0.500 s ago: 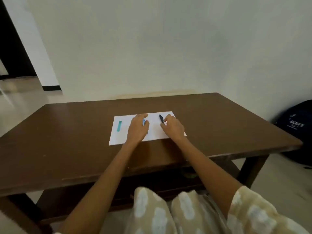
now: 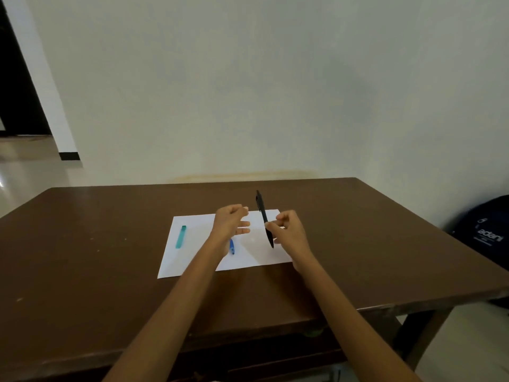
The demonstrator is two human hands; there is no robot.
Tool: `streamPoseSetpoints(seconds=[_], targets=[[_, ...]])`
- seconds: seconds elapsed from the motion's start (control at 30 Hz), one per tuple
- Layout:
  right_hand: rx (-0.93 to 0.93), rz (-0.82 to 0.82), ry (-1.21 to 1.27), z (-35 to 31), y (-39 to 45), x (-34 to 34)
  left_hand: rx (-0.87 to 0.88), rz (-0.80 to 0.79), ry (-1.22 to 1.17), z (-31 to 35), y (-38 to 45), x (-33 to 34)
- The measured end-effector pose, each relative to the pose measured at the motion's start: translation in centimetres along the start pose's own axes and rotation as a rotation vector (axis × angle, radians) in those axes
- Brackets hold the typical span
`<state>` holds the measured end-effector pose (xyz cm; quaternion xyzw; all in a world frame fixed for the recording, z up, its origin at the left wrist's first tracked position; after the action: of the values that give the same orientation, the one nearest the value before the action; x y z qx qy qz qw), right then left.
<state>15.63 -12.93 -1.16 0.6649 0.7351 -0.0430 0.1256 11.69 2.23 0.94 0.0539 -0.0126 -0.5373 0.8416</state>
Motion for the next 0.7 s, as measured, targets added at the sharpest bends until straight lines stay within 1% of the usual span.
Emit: streamPoseSetpoints(seconds=[0.1, 0.17, 0.27, 0.33, 0.4, 0.47, 0.6, 0.7], targets=[[-0.076, -0.093, 0.008, -0.4, -1.9, -0.3, -0.012, -0.149, -0.116, 0.9, -1.2, 0.7], [-0.109, -0.137, -0.013, -0.4, -3.2, -0.7, 0.018, -0.197, -0.114, 1.6, -2.2, 1.1], [-0.100, -0.200, -0.054, -0.5, -4.0, -1.4, 0.052, -0.181, -0.074, 2.5, -3.3, 1.4], [-0.120, -0.213, -0.085, -1.3, -3.8, -2.1, 0.062, -0.142, -0.093, 2.9, -3.7, 1.3], [-0.141, -0.195, -0.048, -2.8, -3.1, -2.7, 0.073, -0.118, -0.099, 3.4, -3.9, 1.3], [-0.110, -0.200, 0.019, -4.5, -2.3, -3.0, 0.072, -0.124, -0.055, 3.6, -4.1, 1.6], [-0.049, -0.368, 0.014, -7.2, -1.1, -1.8, 0.076, -0.176, 0.040, 3.7, -4.2, 2.7], [-0.017, -0.419, 0.017, -7.5, -0.2, -1.1, 0.072, -0.214, 0.034, 3.9, -3.6, 2.8]])
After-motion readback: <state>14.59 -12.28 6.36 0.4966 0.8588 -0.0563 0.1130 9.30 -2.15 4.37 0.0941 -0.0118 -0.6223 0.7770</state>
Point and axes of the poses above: each hand's wrist, its own y-axis towards the middle knuckle, its own x-axis out of the palm, z = x × y, the point moved 5 cm from there along y, towards the middle knuckle, and after that the axes turned 7 degrees about x, right-handed, at the moved point
